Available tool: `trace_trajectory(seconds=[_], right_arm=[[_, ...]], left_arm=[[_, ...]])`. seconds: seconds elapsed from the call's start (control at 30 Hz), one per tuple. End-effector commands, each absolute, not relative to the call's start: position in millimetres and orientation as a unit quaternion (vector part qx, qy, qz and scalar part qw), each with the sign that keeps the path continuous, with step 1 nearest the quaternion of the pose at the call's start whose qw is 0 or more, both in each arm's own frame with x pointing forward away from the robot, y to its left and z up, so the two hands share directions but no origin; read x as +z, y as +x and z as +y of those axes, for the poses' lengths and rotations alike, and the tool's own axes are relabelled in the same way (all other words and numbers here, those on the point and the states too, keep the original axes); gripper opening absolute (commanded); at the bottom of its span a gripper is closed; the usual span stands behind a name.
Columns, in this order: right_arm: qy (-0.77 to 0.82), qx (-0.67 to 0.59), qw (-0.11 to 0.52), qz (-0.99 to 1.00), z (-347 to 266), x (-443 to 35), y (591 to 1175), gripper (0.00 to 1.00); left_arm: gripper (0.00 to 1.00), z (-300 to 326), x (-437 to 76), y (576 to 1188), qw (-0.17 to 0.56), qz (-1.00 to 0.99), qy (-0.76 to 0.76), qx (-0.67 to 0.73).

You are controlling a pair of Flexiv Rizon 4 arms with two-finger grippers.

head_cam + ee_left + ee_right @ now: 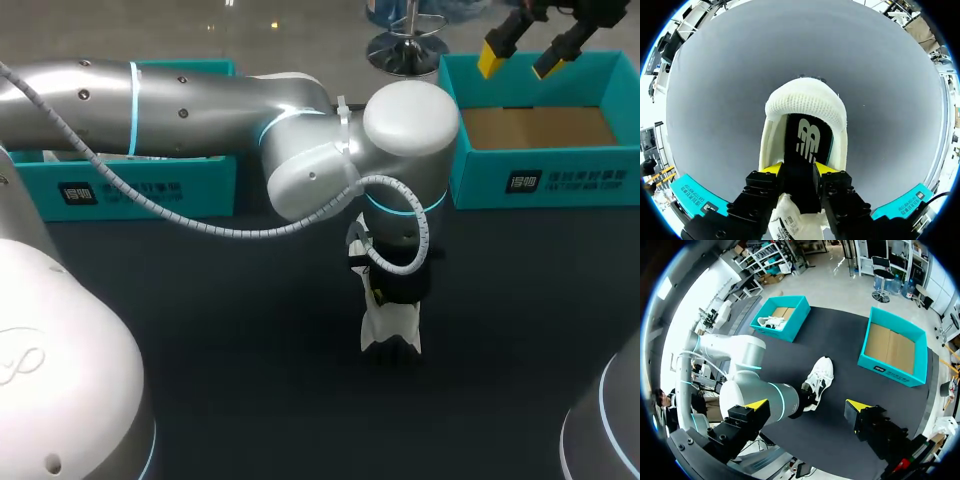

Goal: Take the shoe out of the shoebox, open the shoe tongue, remove and reinsert the insole, then place the shoe into the shoebox

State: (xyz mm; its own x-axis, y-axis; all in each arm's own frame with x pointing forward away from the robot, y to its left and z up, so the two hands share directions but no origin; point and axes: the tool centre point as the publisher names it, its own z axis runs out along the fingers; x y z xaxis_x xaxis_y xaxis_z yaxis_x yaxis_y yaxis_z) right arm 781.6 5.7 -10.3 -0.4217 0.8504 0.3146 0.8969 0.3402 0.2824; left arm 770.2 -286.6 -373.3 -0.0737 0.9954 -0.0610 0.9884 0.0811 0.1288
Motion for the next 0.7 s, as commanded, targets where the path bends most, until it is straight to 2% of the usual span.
trace_trajectory(seconds=[0.03,0.7], right_arm=[[-0.535,-0.208,0.056,-0.817,5.9,-10.6,782.6,1.00],[-0.535,-0.208,0.056,-0.817,5.9,-10.6,782.6,1.00]], left_arm=[[1.00,-283.9,-373.5,769.6,0.068,0.734,0.675,0.030],[1.00,-277.9,-369.5,772.0,0.076,0.747,0.660,0.028]])
